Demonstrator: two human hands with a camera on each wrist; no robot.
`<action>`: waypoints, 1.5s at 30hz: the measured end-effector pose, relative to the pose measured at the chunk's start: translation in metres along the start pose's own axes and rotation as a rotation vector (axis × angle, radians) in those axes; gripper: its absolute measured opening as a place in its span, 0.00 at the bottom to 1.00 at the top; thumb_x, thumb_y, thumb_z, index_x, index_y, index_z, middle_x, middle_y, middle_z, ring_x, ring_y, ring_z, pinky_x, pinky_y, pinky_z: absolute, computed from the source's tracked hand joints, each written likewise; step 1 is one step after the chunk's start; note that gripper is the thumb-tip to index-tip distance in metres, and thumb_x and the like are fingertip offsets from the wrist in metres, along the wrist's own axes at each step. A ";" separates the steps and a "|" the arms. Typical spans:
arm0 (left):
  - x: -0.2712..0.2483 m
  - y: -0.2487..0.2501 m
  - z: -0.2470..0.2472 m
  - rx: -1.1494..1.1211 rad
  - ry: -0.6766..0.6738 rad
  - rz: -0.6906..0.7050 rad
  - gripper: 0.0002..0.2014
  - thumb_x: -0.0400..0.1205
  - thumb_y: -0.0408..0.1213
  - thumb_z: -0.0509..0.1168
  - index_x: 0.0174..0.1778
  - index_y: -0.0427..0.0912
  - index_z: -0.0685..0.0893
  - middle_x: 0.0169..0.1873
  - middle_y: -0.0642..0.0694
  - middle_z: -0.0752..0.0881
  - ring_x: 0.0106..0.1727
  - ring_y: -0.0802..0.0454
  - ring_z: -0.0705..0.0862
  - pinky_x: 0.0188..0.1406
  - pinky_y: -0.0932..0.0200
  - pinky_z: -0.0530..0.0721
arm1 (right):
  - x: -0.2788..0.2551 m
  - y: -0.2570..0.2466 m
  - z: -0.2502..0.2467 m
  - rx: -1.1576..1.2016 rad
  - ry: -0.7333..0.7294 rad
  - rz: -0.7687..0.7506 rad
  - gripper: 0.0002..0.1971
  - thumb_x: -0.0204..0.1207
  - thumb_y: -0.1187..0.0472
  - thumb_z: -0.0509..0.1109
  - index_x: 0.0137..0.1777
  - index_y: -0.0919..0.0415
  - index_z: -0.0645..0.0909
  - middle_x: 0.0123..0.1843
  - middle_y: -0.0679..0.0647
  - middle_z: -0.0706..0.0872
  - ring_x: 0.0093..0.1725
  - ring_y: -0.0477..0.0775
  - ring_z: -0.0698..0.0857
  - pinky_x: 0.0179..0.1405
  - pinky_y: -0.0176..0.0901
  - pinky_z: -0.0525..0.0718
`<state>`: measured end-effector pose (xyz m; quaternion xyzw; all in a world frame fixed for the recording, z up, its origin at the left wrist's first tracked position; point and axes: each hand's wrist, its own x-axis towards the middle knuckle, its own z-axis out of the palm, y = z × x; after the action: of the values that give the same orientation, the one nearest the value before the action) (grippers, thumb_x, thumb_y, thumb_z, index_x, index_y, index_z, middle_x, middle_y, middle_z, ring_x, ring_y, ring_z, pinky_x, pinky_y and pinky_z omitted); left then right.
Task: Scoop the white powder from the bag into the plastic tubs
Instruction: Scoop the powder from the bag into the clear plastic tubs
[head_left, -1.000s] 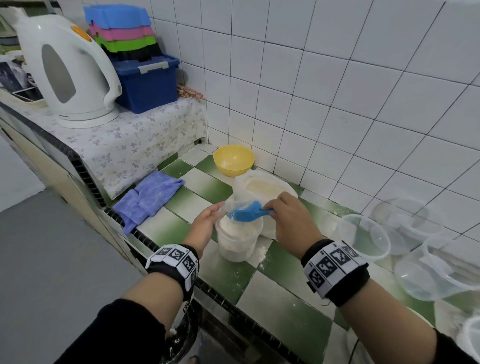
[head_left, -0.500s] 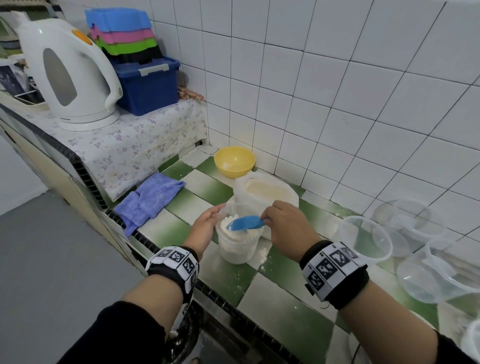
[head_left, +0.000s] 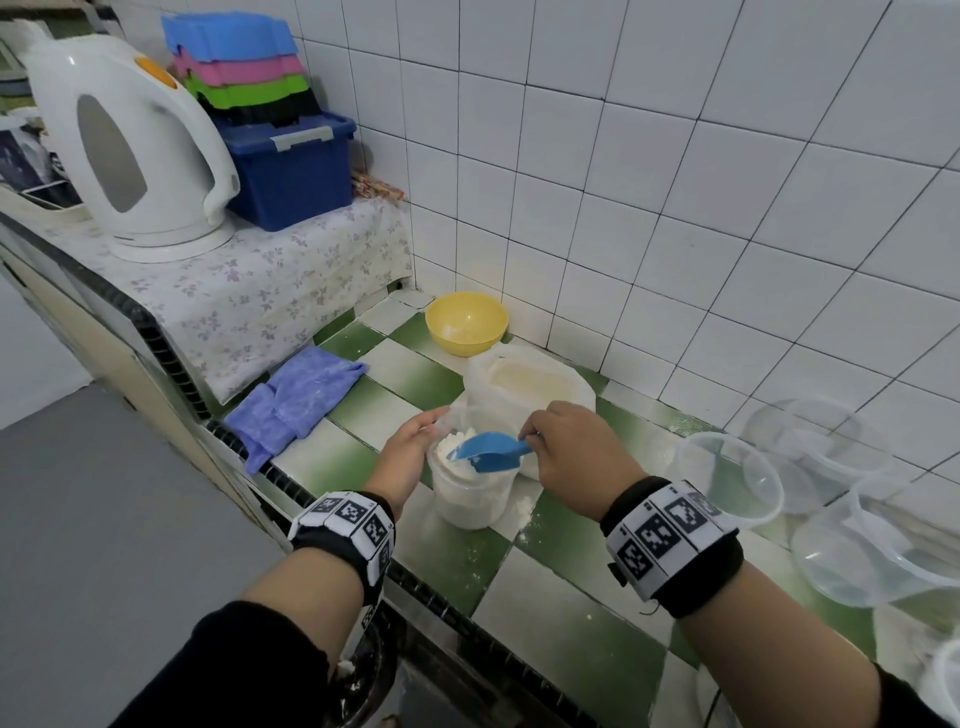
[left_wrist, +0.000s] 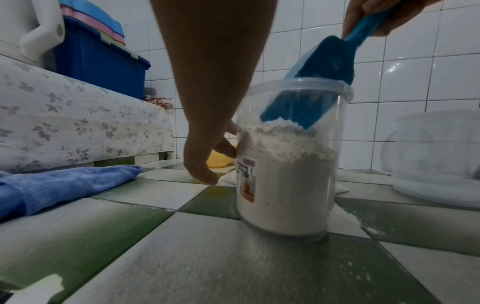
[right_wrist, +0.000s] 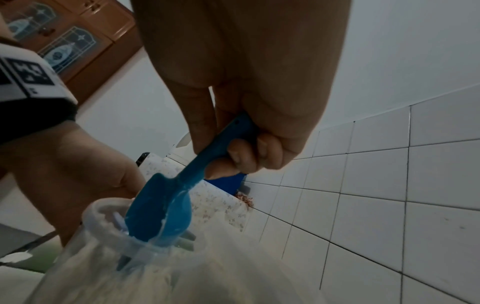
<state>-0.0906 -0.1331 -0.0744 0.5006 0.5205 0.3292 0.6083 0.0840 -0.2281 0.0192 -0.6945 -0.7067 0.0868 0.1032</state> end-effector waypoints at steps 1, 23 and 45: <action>0.000 0.000 0.000 -0.003 -0.001 -0.001 0.14 0.87 0.42 0.61 0.68 0.53 0.83 0.64 0.51 0.84 0.55 0.63 0.79 0.43 0.66 0.71 | 0.001 0.001 -0.001 0.009 0.009 0.009 0.12 0.81 0.64 0.58 0.57 0.57 0.82 0.51 0.53 0.81 0.52 0.53 0.78 0.52 0.40 0.74; 0.023 -0.005 -0.022 0.104 -0.130 0.049 0.10 0.84 0.40 0.65 0.60 0.54 0.87 0.59 0.50 0.89 0.63 0.44 0.85 0.68 0.33 0.79 | 0.061 0.053 0.042 0.304 0.157 0.526 0.11 0.81 0.61 0.60 0.59 0.58 0.81 0.59 0.60 0.81 0.57 0.60 0.81 0.62 0.54 0.79; 0.038 0.016 -0.038 0.453 -0.435 0.123 0.21 0.84 0.35 0.62 0.74 0.50 0.77 0.44 0.38 0.87 0.38 0.50 0.85 0.37 0.60 0.86 | 0.000 -0.063 0.117 1.136 0.387 0.887 0.20 0.81 0.62 0.62 0.71 0.50 0.64 0.42 0.58 0.84 0.31 0.46 0.79 0.29 0.36 0.76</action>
<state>-0.1161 -0.0832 -0.0693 0.7127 0.4070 0.1261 0.5573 -0.0083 -0.2268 -0.0770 -0.7571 -0.1758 0.3482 0.5242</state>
